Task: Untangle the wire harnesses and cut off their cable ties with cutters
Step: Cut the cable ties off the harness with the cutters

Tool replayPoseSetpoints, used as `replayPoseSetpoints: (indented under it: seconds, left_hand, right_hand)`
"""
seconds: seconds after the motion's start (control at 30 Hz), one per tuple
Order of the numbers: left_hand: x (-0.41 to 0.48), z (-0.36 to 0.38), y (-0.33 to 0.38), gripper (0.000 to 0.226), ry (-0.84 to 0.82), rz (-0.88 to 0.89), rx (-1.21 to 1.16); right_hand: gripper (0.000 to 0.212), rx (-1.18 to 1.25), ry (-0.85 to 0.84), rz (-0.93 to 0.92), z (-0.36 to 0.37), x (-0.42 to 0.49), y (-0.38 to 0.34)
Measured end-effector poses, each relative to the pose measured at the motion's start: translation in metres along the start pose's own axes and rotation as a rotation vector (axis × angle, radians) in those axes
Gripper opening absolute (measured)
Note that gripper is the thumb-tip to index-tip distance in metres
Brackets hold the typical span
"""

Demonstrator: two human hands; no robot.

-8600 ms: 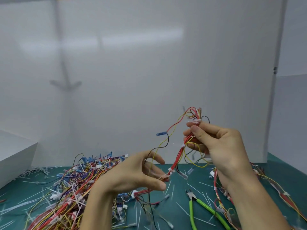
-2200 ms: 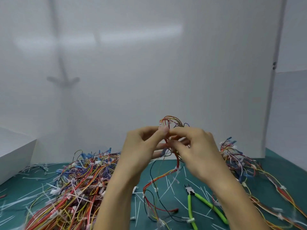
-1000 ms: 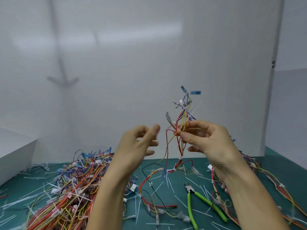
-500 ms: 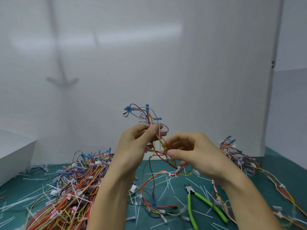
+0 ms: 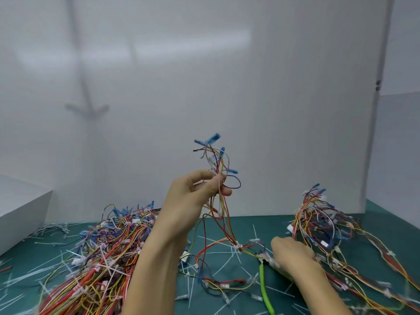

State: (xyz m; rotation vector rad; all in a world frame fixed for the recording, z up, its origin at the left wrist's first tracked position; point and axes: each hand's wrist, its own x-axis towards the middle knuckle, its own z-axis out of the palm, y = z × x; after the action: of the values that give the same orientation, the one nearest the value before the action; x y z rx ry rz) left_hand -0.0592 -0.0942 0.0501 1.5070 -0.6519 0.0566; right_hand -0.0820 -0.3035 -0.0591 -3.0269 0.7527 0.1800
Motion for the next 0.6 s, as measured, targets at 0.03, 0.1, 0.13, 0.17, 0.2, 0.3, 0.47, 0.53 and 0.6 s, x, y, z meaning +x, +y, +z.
replayPoseSetpoints:
  seconds: [0.03,0.1,0.13,0.17,0.2,0.3,0.47,0.53,0.6]
  left_hand:
    - [0.001,0.0,0.0,0.026,-0.002,-0.004,-0.028]
    - [0.002,0.0,-0.001,0.028,-0.003,-0.043,-0.127]
    - [0.003,0.0,-0.001,0.029,-0.003,-0.075,-0.186]
    - [0.003,0.0,-0.001,0.03,-0.002,-0.111,-0.243]
    - [0.004,0.0,-0.001,0.032,-0.003,-0.144,-0.305]
    - [0.003,-0.004,0.002,0.033,-0.049,-0.232,-0.511]
    - [0.001,-0.008,0.005,0.022,-0.095,-0.285,-0.656]
    - [0.003,-0.007,0.006,0.02,-0.094,-0.302,-0.632]
    - [0.005,-0.006,0.006,0.018,-0.062,-0.319,-0.581]
  right_hand:
    - [0.032,-0.005,0.001,-0.01,0.003,0.001,0.0]
    - [0.03,-0.02,-0.012,-0.032,0.005,0.002,-0.001]
    - [0.03,-0.03,-0.021,-0.035,0.005,0.002,-0.002]
    - [0.03,-0.034,-0.025,-0.036,0.005,0.001,-0.002]
    - [0.028,-0.024,-0.021,-0.04,0.005,0.0,-0.002]
    - [0.023,0.036,-0.015,-0.069,0.001,-0.004,-0.002]
    - [0.007,0.353,0.212,-0.16,-0.019,-0.006,-0.006]
    - [0.012,0.603,0.363,-0.178,-0.027,-0.007,-0.008]
    - [0.016,0.798,0.539,-0.197,-0.036,-0.011,-0.013]
